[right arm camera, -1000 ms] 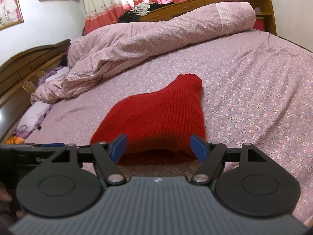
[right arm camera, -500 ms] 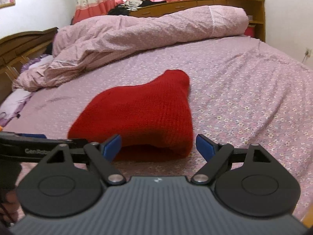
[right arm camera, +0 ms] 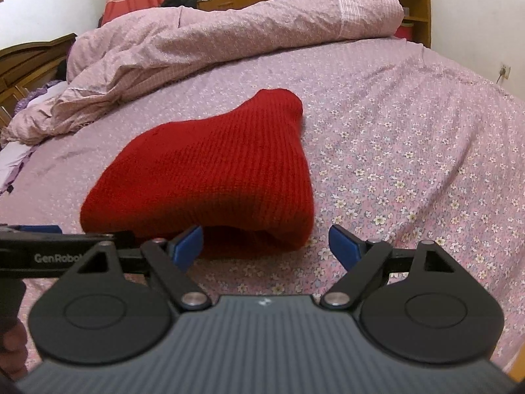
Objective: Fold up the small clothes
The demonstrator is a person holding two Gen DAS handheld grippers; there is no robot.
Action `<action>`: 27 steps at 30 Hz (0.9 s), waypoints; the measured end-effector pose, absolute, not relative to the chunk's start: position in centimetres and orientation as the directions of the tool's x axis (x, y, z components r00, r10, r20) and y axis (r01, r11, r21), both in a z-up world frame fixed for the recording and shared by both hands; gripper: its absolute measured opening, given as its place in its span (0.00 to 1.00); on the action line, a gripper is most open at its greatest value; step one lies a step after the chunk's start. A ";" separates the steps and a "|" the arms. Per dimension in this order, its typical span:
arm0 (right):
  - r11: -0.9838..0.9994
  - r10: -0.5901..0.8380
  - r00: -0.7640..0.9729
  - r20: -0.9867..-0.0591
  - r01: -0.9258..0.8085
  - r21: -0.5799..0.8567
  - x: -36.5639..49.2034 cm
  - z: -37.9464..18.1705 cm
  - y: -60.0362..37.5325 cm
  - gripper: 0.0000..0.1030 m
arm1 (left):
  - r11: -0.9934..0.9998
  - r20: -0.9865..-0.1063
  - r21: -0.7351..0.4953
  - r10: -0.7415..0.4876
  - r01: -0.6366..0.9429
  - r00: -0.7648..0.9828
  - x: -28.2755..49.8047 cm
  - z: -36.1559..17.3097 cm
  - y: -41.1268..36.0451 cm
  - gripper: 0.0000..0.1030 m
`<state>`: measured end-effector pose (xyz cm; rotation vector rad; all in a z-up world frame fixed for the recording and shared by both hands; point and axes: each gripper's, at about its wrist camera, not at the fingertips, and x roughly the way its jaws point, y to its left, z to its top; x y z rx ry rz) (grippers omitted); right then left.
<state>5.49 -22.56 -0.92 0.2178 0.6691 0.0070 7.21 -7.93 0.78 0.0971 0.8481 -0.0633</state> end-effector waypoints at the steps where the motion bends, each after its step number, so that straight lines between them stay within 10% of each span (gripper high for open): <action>1: 0.978 0.075 0.785 -0.615 0.064 0.201 5.5 -0.9 -22.6 0.82 | 0.994 -0.751 0.062 -0.016 0.095 0.660 7.2 0.7 -8.0 1.00; 27: 0.977 0.081 0.785 -0.614 0.061 0.206 5.4 -0.8 -22.5 0.82 | 0.994 -0.749 0.064 -0.011 0.089 0.663 7.0 0.9 -7.8 1.00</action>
